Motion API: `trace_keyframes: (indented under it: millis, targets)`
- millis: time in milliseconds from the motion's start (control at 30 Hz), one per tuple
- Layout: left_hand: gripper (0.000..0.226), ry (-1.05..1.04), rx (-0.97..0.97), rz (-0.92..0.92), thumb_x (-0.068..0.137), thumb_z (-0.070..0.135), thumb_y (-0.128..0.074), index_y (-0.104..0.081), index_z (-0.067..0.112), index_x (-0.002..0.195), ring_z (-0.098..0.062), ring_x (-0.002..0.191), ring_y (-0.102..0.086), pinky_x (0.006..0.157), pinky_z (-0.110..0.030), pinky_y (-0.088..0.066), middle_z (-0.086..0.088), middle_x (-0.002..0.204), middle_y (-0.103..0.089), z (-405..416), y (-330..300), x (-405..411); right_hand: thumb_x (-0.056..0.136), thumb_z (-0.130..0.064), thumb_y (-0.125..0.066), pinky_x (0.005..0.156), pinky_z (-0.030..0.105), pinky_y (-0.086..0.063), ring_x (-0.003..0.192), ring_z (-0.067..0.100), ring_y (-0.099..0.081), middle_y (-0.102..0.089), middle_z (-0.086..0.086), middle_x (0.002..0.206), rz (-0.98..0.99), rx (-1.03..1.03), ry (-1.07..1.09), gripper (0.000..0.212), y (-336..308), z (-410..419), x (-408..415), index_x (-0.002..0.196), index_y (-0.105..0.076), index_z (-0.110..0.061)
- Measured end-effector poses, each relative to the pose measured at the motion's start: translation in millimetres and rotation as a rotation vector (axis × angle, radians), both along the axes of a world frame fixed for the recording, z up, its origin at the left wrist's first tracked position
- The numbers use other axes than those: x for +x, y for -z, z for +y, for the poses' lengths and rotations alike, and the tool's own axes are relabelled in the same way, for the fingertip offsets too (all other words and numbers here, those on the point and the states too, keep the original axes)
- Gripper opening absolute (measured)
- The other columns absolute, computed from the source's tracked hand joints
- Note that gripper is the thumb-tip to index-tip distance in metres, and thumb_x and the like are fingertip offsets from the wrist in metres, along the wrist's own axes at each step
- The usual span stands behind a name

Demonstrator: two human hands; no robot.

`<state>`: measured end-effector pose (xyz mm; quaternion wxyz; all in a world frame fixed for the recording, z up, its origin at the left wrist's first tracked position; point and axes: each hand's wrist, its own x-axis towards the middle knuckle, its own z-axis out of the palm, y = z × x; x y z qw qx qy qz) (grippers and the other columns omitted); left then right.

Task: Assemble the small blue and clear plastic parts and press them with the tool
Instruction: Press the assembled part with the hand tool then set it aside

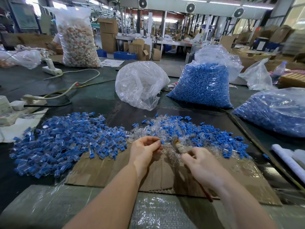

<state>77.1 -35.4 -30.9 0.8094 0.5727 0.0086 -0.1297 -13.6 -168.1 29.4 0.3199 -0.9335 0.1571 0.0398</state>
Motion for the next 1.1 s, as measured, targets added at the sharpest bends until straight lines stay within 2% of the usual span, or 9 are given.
trace_keyframes:
  millis: [100,200,333,433,567,633,700,867,1100]
  targets:
    - [0.008,-0.013,0.021,-0.001,0.083,-0.001,-0.064,-0.067,0.007,0.084,-0.013,0.056,-0.062,0.044,-0.023,-0.048,-0.006,0.064,-0.069,1,0,1,0.094,-0.029,-0.044,0.053,0.027,-0.032,0.067,0.015,-0.047,-0.055,0.006,0.085,0.014,0.037,-0.032,0.024,-3,11,4,0.088,-0.053,-0.008]
    - [0.008,-0.03,0.07,-0.011,0.082,0.001,-0.066,-0.068,0.009,0.083,-0.012,0.057,-0.063,0.046,-0.023,-0.048,-0.005,0.065,-0.069,2,2,2,0.095,-0.026,-0.044,0.046,0.024,-0.025,0.056,0.01,-0.04,-0.043,-0.001,0.068,0.022,0.087,-0.05,0.026,-6,17,5,0.071,-0.044,-0.014]
    - [0.008,-0.054,0.073,0.005,0.083,0.0,-0.065,-0.067,0.007,0.082,-0.01,0.052,-0.061,0.045,-0.022,-0.048,-0.005,0.064,-0.067,0,2,3,0.095,-0.024,-0.043,0.045,0.023,-0.022,0.049,0.009,-0.034,-0.037,-0.003,0.059,0.024,0.13,-0.057,0.033,-8,18,5,0.063,-0.039,-0.017]
    - [0.007,-0.054,0.076,0.015,0.082,0.0,-0.065,-0.067,0.006,0.084,-0.011,0.056,-0.063,0.051,-0.022,-0.05,-0.005,0.066,-0.068,1,1,3,0.093,-0.024,-0.045,0.046,0.023,-0.026,0.049,0.009,-0.036,-0.04,-0.004,0.059,0.06,0.162,-0.092,0.029,-9,18,3,0.065,-0.041,-0.018]
    - [0.008,-0.062,0.064,0.023,0.082,-0.001,-0.064,-0.066,0.006,0.085,-0.01,0.057,-0.065,0.053,-0.021,-0.052,-0.004,0.067,-0.068,2,-1,3,0.087,-0.016,-0.051,0.046,0.018,-0.035,0.056,0.009,-0.048,-0.053,0.0,0.072,0.132,0.197,-0.133,0.005,-12,18,2,0.085,-0.053,-0.013]
    - [0.008,-0.064,0.067,0.022,0.083,-0.002,-0.064,-0.066,0.005,0.085,-0.009,0.056,-0.064,0.053,-0.021,-0.053,-0.004,0.066,-0.068,2,-2,2,0.087,-0.014,-0.049,0.053,0.023,-0.038,0.063,0.013,-0.051,-0.056,0.003,0.079,0.132,0.184,-0.137,0.009,-12,18,3,0.092,-0.054,-0.008]
    - [0.008,-0.067,0.075,0.021,0.083,-0.002,-0.063,-0.066,0.005,0.085,-0.008,0.054,-0.063,0.052,-0.021,-0.053,-0.004,0.066,-0.067,1,-3,1,0.088,-0.014,-0.047,0.058,0.029,-0.037,0.067,0.014,-0.049,-0.053,0.003,0.079,0.123,0.136,-0.14,0.006,-12,18,4,0.087,-0.051,-0.01]
    - [0.007,-0.072,0.11,0.012,0.083,-0.002,-0.063,-0.066,0.005,0.084,-0.009,0.054,-0.062,0.053,-0.019,-0.053,-0.008,0.071,-0.066,1,-4,0,0.092,-0.017,-0.041,0.063,0.028,-0.038,0.076,0.013,-0.05,-0.049,-0.001,0.09,0.164,0.061,-0.152,0.008,-12,18,6,0.09,-0.048,-0.015]
    - [0.007,-0.061,0.154,-0.017,0.084,-0.001,-0.063,-0.065,0.005,0.086,-0.01,0.059,-0.065,0.056,-0.019,-0.054,-0.009,0.077,-0.067,2,-5,-2,0.094,-0.02,-0.038,0.058,0.026,-0.035,0.072,0.011,-0.047,-0.047,-0.001,0.088,0.154,0.015,-0.179,0.012,-10,19,8,0.085,-0.045,-0.016]
